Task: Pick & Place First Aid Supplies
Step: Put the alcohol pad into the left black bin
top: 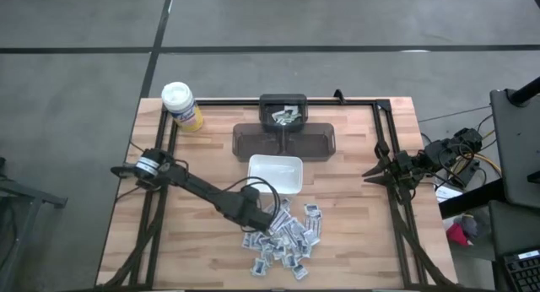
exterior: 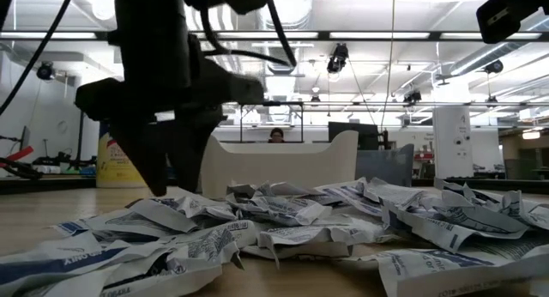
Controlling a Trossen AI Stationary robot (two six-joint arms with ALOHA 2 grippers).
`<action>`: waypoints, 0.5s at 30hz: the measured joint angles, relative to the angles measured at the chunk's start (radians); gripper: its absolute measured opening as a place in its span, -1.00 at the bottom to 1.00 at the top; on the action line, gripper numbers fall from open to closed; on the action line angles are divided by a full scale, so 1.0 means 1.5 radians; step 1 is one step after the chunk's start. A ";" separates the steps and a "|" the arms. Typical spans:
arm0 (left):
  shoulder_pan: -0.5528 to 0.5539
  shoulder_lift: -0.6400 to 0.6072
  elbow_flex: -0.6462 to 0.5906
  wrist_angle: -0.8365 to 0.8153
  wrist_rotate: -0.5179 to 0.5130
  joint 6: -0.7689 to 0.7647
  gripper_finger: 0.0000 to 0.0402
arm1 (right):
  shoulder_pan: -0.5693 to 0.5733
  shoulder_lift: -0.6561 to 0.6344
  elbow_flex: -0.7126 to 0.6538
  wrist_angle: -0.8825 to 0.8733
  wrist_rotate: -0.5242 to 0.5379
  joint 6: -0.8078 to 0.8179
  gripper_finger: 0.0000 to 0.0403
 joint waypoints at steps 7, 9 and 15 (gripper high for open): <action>0.002 -0.001 -0.040 0.061 -0.002 -0.006 -0.18 | 0.000 0.000 0.000 0.000 0.000 0.001 -0.71; 0.002 -0.001 -0.041 0.061 -0.002 -0.010 -0.18 | 0.000 0.000 0.000 0.000 0.000 0.002 -0.71; 0.003 -0.001 -0.040 0.059 0.006 -0.014 -0.23 | 0.000 0.000 0.000 0.000 0.000 0.002 -0.71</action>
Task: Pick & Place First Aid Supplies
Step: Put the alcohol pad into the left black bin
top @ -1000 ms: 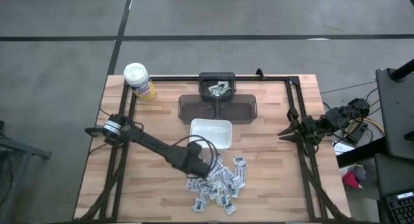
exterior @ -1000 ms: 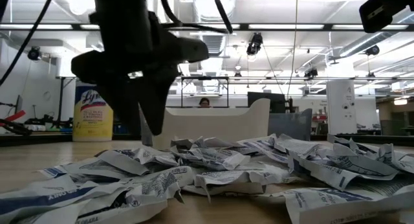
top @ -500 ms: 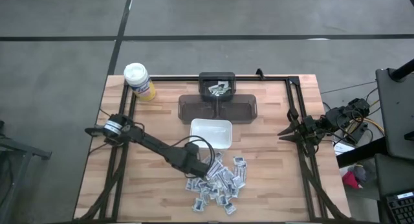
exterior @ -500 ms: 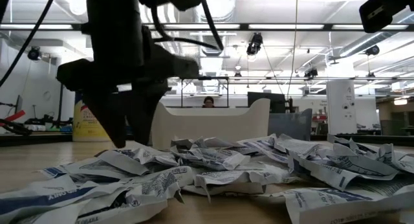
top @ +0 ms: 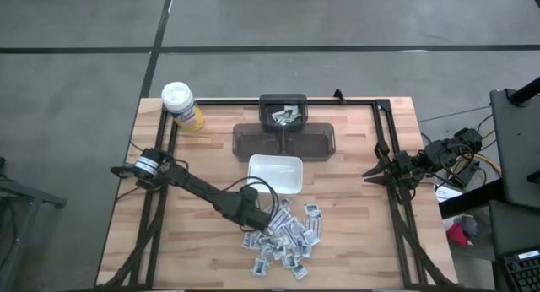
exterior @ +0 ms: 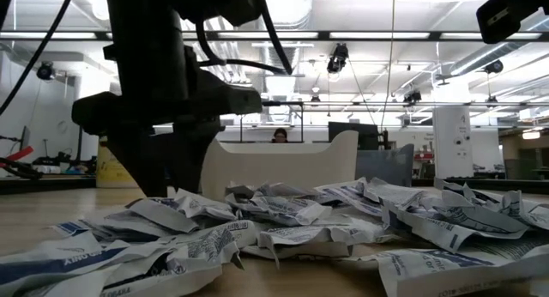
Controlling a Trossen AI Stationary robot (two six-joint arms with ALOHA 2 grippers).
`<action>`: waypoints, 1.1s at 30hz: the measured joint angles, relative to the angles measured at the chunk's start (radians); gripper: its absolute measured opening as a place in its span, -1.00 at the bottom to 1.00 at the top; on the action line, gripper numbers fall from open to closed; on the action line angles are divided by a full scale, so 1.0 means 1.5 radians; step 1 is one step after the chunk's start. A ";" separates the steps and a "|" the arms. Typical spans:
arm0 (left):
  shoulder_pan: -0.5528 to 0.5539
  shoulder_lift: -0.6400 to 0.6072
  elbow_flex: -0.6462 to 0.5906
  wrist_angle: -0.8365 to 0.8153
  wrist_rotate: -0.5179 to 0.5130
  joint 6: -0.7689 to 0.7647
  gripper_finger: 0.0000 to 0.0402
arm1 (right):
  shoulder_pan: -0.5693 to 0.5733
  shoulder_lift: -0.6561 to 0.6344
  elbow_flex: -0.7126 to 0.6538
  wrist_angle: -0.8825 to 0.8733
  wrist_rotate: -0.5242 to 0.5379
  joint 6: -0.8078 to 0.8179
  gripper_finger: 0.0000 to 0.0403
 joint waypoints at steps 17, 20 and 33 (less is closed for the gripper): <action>0.000 0.000 0.003 -0.007 0.004 -0.003 -0.86 | 0.000 0.000 0.000 0.000 0.000 0.000 -0.71; 0.000 0.000 0.008 -0.005 -0.002 -0.003 -0.93 | 0.000 0.000 0.000 0.000 0.000 -0.002 -0.71; -0.001 0.000 0.044 -0.019 -0.014 0.017 -1.00 | 0.000 -0.001 0.000 0.000 0.000 -0.002 -0.71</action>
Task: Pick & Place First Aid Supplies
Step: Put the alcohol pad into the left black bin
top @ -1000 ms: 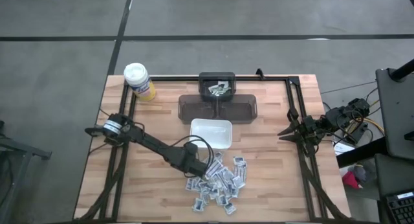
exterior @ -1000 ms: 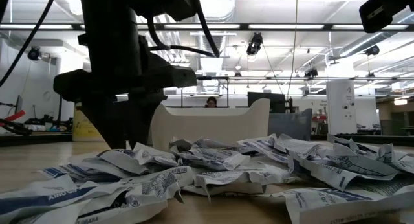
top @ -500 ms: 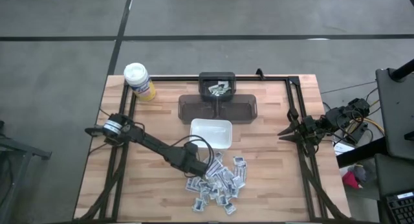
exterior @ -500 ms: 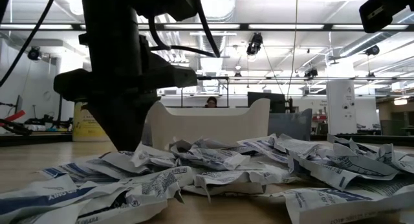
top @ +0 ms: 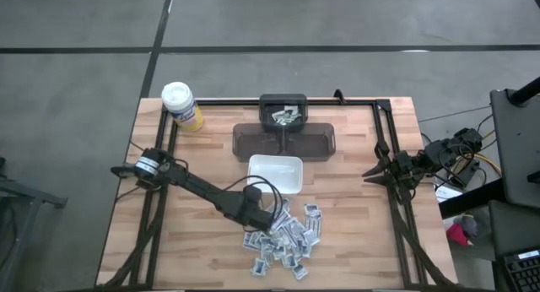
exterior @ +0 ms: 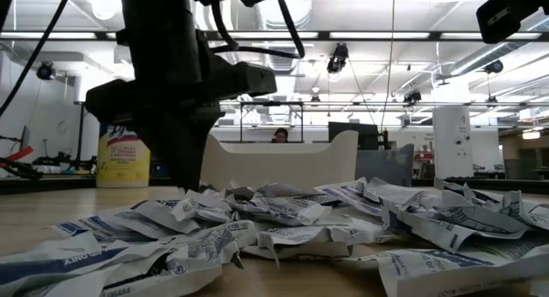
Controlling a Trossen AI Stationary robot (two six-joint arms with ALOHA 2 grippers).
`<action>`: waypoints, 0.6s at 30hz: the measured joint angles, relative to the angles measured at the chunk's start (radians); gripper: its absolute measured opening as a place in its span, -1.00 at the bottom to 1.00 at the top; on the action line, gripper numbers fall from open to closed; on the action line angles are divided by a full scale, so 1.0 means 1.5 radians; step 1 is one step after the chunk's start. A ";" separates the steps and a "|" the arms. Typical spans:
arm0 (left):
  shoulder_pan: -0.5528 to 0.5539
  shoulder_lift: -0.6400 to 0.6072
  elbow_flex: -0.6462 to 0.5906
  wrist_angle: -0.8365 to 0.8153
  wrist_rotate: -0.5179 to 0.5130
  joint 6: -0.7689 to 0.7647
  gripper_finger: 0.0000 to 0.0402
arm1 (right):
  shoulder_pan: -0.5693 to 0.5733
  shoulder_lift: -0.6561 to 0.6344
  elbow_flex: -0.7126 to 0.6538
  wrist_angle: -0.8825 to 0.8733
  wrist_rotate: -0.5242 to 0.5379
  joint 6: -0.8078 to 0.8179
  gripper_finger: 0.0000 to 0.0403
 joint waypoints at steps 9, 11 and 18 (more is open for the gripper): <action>-0.001 -0.039 0.032 -0.013 -0.021 0.127 -1.00 | 0.000 0.000 0.000 0.000 0.000 0.000 -0.71; -0.001 -0.056 0.038 -0.019 -0.044 0.151 -1.00 | 0.000 0.000 0.000 -0.001 0.000 0.000 -0.71; -0.001 -0.130 0.061 -0.012 -0.172 0.180 -1.00 | 0.000 0.000 0.000 0.000 0.000 0.002 -0.71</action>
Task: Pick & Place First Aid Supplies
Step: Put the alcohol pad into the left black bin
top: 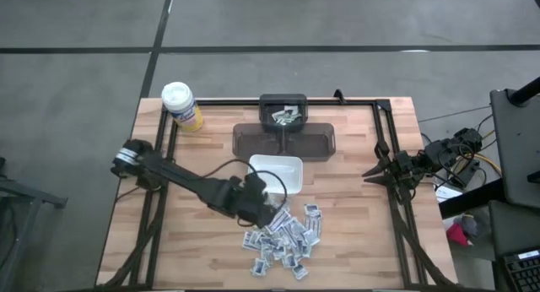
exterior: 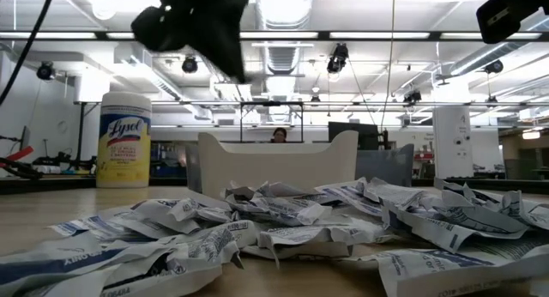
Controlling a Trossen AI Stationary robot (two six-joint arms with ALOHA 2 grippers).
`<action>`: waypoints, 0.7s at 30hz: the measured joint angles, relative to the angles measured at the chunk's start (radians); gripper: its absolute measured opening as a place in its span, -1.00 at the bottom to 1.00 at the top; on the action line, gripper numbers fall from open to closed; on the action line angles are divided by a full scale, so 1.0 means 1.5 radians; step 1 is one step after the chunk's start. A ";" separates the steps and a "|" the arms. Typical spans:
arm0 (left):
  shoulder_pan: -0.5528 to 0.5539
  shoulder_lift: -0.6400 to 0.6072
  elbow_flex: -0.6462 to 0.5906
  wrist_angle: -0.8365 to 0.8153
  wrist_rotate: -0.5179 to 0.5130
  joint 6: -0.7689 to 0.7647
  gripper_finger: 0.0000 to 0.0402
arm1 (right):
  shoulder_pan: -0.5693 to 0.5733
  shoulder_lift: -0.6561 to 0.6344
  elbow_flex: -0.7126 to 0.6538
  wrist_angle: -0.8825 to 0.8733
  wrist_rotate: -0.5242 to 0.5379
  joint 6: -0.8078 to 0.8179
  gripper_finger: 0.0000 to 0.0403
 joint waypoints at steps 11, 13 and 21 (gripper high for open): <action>0.113 -0.068 0.007 0.000 -0.217 0.046 -1.00 | 0.000 0.001 0.000 -0.001 0.000 -0.002 -0.71; 0.155 -0.068 0.007 0.000 -0.214 0.071 -1.00 | 0.000 0.001 0.000 0.000 0.000 -0.002 -0.71; 0.323 -0.069 0.005 -0.001 -0.106 0.161 -1.00 | 0.000 0.001 0.000 -0.001 0.000 -0.008 -0.71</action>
